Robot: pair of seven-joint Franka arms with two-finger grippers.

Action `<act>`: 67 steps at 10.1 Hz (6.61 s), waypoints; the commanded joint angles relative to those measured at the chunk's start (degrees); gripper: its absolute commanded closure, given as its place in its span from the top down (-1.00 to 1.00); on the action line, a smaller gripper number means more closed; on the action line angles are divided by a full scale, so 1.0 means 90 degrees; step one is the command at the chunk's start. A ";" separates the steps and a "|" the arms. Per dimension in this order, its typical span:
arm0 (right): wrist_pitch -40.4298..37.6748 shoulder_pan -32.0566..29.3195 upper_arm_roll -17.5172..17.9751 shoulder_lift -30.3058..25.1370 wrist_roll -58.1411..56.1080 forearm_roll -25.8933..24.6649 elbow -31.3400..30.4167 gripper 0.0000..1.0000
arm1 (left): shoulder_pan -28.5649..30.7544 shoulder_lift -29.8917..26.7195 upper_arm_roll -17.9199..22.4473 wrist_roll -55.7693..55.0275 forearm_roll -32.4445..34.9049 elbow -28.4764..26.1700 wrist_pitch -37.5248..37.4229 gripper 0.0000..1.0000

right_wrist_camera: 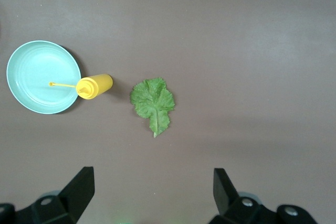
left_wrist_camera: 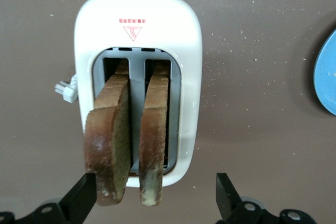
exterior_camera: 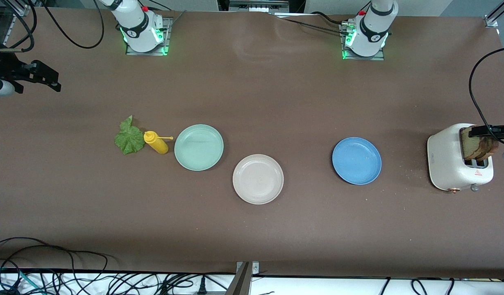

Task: Make sandwich on beige plate with both arms
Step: 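Reach the left gripper down to the bread slice in the toaster, then close the left gripper on the outer bread slice and lift it, then carry the bread slice with the left gripper over the beige plate, then lower the bread onto the beige plate and open the left gripper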

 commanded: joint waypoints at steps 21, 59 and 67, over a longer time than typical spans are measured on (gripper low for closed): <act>-0.0141 -0.0002 -0.0001 0.0026 0.0064 -0.0003 0.0131 1.00 | 0.0331 -0.0316 -0.0254 0.0620 0.0081 -0.0948 0.0753 -1.00; -0.0151 -0.0012 -0.0031 0.0036 0.0064 -0.0003 0.0141 1.00 | -0.3887 0.3386 -0.1095 0.1469 -0.9353 0.1358 0.2179 -0.03; -0.0140 0.0085 0.0037 0.0540 -0.0024 -0.0274 0.0092 1.00 | -0.3751 0.2528 -0.0909 -0.0057 -0.7173 0.1231 0.2991 1.00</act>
